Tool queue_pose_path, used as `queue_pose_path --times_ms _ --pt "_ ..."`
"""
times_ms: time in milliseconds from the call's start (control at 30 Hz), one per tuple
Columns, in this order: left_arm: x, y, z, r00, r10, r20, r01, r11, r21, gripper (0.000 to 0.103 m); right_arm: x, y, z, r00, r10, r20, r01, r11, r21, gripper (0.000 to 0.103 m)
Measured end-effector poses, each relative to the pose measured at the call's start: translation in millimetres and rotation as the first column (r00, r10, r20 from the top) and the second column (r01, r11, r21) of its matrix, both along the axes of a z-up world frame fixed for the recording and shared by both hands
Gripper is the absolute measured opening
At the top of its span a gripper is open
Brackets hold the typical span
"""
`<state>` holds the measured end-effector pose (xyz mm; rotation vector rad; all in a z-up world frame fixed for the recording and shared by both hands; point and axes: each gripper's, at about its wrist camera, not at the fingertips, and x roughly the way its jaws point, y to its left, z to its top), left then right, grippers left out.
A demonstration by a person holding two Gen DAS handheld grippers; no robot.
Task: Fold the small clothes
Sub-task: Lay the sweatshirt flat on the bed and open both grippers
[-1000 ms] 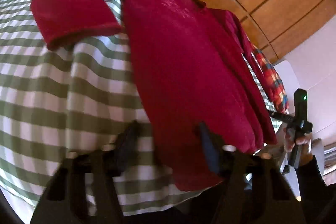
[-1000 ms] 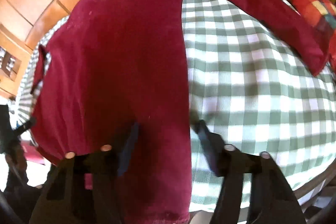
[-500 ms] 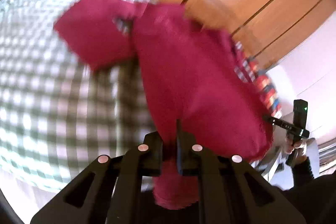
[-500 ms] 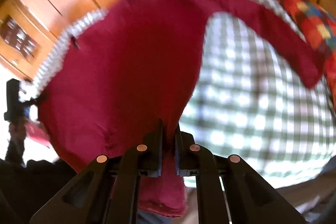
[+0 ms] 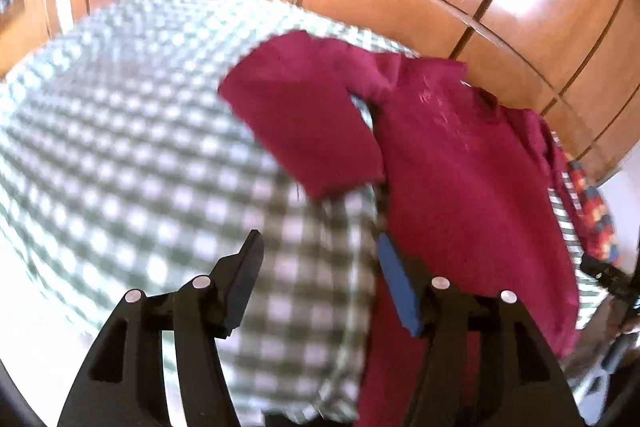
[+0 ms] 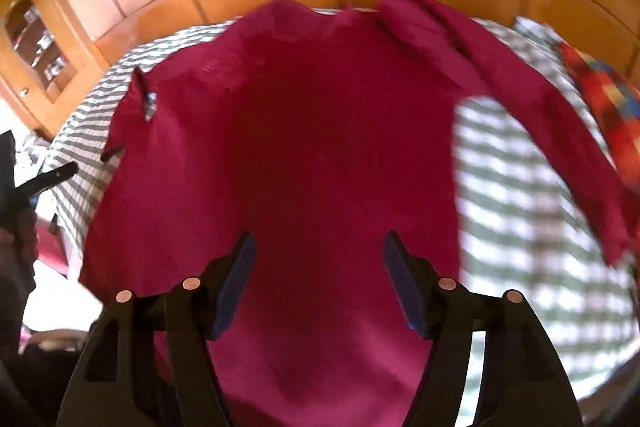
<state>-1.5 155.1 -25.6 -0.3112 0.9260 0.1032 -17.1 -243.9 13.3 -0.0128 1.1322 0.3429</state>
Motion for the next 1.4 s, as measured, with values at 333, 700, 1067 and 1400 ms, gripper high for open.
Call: queue_pose_path --times_ms 333,700,1067,1400 --pt "90 8 -37 0.995 -0.028 -0.092 0.047 0.977 0.207 0.016 39 106 -53 0.996 0.087 0.013 -0.086 0.996 -0.015 0.065" --pt "35 126 53 0.980 0.138 0.145 -0.099 0.964 -0.248 0.002 34 96 -66 0.992 0.079 0.096 -0.085 0.995 0.058 0.075" --pt "44 241 75 0.885 0.451 0.117 -0.419 0.879 -0.227 0.002 35 101 -68 0.990 0.083 0.114 -0.089 0.995 0.048 0.078" --pt "101 302 17 0.778 0.624 -0.072 -0.627 0.778 -0.041 0.001 35 105 -70 0.989 0.084 0.121 -0.089 0.995 0.035 0.079"
